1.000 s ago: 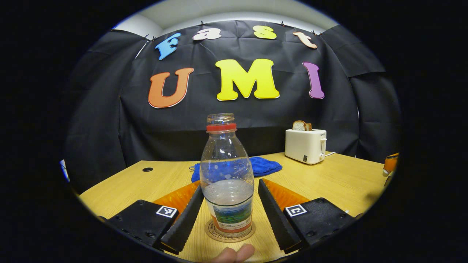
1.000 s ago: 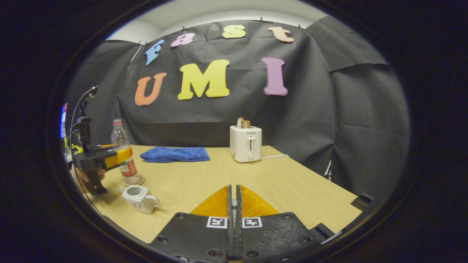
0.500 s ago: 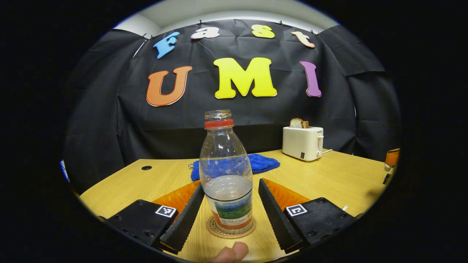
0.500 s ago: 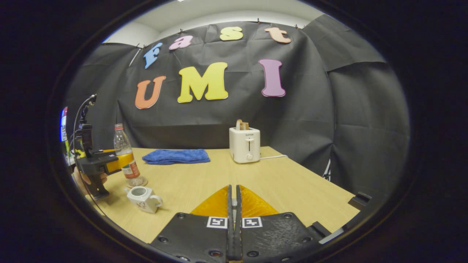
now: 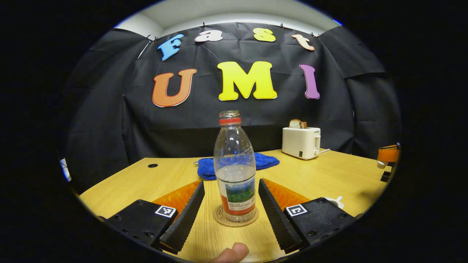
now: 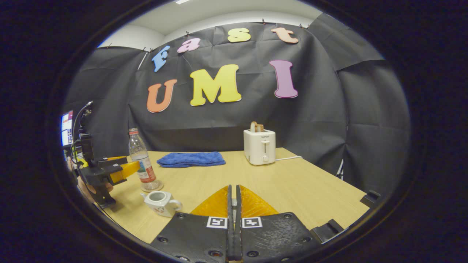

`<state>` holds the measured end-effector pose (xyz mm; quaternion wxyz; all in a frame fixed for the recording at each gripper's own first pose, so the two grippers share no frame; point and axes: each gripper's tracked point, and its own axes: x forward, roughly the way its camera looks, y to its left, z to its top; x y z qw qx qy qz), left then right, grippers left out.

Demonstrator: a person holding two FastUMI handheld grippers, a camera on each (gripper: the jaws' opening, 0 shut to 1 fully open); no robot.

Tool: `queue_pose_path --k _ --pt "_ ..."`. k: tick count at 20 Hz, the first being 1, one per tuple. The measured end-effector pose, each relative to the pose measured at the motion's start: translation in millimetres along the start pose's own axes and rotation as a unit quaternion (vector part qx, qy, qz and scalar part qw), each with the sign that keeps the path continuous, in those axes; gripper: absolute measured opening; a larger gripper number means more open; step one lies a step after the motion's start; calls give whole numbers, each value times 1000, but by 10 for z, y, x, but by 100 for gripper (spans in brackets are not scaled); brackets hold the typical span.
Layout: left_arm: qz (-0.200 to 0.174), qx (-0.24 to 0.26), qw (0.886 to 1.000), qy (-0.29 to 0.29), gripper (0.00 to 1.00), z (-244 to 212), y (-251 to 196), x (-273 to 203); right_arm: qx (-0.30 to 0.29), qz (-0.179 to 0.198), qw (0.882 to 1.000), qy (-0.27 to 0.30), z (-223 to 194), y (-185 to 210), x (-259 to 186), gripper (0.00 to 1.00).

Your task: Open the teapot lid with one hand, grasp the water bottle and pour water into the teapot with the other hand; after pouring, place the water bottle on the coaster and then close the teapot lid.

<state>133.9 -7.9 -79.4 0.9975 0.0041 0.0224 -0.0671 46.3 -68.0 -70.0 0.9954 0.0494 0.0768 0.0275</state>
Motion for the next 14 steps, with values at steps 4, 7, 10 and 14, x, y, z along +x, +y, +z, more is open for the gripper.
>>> queue_pose_path --k 4,7,10,14 --pt "47 4 999 3 93 -48 84 -350 -4 30 1000 1 0 206 63 0" --pt "53 14 999 3 93 3 56 -543 -1 45 999 2 2 371 88 0" --pt "65 3 998 0 93 59 63 -644 -16 55 998 2 21 530 132 0" --pt "44 -27 999 9 93 145 -63 -763 -28 91 995 3 38 914 220 0"
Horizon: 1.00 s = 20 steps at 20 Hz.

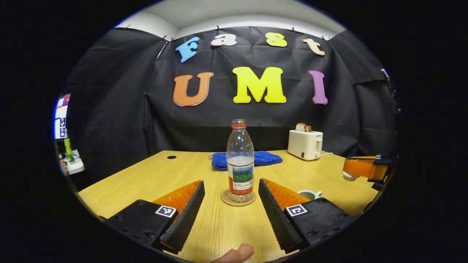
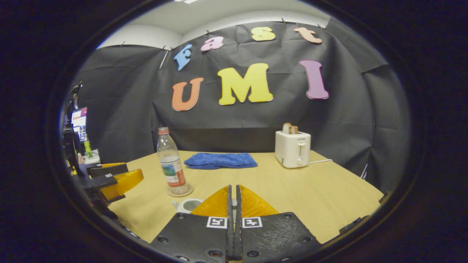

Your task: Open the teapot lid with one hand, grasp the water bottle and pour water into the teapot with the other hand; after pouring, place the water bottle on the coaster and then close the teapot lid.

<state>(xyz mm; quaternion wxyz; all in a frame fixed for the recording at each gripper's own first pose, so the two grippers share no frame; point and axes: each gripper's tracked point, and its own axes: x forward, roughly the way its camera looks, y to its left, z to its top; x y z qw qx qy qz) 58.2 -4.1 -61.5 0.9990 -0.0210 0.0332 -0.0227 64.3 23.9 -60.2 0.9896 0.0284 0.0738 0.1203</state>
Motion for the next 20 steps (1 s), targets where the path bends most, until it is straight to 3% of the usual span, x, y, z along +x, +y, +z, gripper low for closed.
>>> queue_pose_path --k 7,13,20 --pt "32 20 999 -13 93 392 433 -313 -1 48 999 22 -91 517 293 0" --pt "36 -25 999 -12 93 507 633 -577 -2 47 998 47 -239 659 485 0" --pt "35 3 999 -13 93 506 669 -603 -13 39 997 58 -336 695 591 2"
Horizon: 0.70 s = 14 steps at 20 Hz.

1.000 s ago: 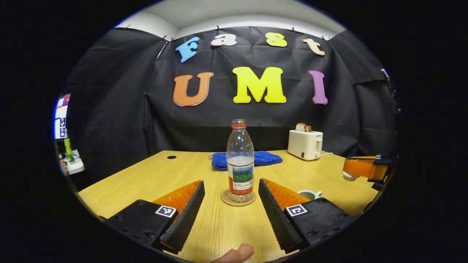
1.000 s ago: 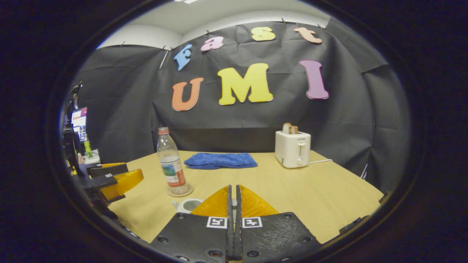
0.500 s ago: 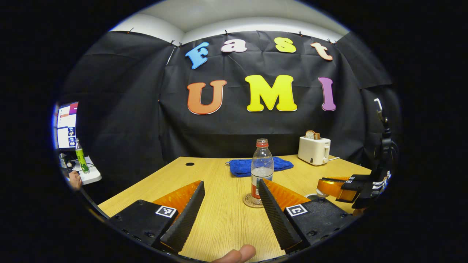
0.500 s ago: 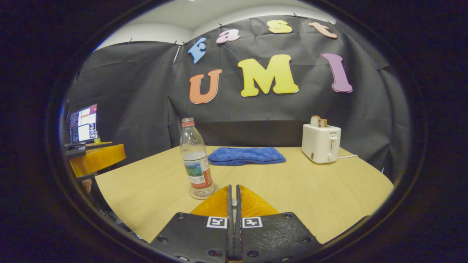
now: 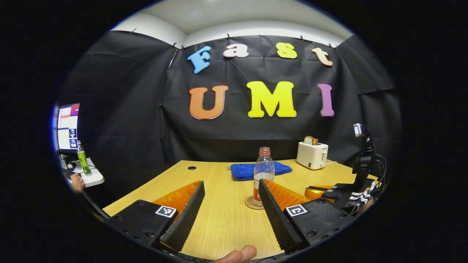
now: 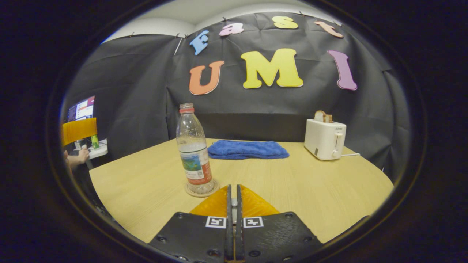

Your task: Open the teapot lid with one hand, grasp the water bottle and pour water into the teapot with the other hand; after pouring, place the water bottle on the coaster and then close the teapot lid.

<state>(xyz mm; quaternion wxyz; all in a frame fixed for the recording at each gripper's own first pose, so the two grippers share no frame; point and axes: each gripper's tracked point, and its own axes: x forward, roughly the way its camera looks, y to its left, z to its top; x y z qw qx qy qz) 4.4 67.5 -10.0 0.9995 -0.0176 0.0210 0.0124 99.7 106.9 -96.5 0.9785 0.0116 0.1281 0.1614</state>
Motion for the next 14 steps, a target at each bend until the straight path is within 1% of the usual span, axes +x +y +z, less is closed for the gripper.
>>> queue_pose_path --k 3,4,5,6,7,9,10,11,12,14 --pt "0 4 1000 11 93 -60 -12 20 1 0 1000 -1 18 6 -8 2" --pt "2 7 1000 13 93 -80 -8 19 0 3 1000 0 18 26 -8 6" --pt "1 9 1000 13 93 -85 -14 21 -2 3 1000 -1 40 31 -34 7" --pt "0 10 1000 14 93 -74 -27 19 -5 0 1000 -6 65 30 -74 10" --pt "0 9 1000 15 93 -77 -33 26 -8 -1 1000 -12 99 29 -123 7" --pt "-1 8 1000 19 93 -88 -34 27 -6 -3 1000 -22 181 22 -215 16" --pt "-1 10 1000 21 93 -109 -40 16 -2 -2 1000 -26 222 21 -274 26" --pt "0 12 1000 23 93 -123 -40 4 3 -3 999 -32 276 15 -333 28" --pt "1 14 1000 24 93 -114 -42 15 6 -4 999 -38 336 3 -404 35" --pt "0 19 1000 23 93 -108 -64 15 5 -11 999 -52 450 -47 -561 42"
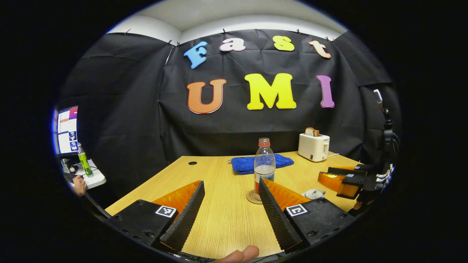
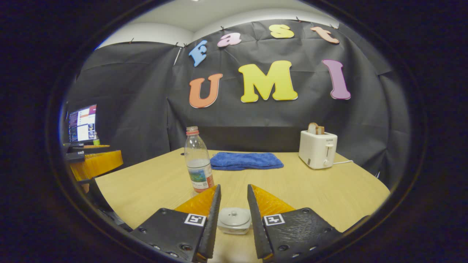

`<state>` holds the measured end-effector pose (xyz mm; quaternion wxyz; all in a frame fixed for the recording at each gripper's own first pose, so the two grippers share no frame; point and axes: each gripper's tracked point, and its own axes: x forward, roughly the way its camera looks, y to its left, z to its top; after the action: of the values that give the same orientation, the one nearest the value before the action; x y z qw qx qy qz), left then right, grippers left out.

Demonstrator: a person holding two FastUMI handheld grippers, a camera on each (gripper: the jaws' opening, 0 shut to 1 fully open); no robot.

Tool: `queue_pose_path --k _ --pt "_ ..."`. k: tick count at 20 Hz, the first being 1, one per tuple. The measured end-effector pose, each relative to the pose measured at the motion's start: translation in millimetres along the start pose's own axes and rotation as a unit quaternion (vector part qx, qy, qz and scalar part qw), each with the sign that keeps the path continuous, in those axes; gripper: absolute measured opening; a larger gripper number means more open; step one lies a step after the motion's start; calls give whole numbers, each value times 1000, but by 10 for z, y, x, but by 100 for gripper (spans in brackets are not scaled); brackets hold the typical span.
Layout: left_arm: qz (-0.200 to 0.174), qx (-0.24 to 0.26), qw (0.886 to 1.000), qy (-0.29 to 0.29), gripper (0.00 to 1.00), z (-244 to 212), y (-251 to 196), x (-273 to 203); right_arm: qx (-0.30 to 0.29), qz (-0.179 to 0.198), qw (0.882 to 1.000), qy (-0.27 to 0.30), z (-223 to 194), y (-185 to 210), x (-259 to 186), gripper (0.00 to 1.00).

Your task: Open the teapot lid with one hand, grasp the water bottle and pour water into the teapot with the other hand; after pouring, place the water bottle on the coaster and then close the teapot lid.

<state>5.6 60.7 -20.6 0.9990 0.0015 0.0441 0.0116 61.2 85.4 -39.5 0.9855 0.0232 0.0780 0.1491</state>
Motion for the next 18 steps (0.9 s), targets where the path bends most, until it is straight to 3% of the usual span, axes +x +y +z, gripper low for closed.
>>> queue_pose_path --k 11,13,18 --pt "-4 24 999 -27 93 278 -135 -239 -12 -16 999 -41 438 -275 -743 74" --pt "-11 18 999 -30 93 331 -182 -315 -6 -32 999 -44 483 -410 -847 96" --pt "16 28 999 -29 93 399 -47 -423 10 -70 997 -39 467 -772 -1107 96"
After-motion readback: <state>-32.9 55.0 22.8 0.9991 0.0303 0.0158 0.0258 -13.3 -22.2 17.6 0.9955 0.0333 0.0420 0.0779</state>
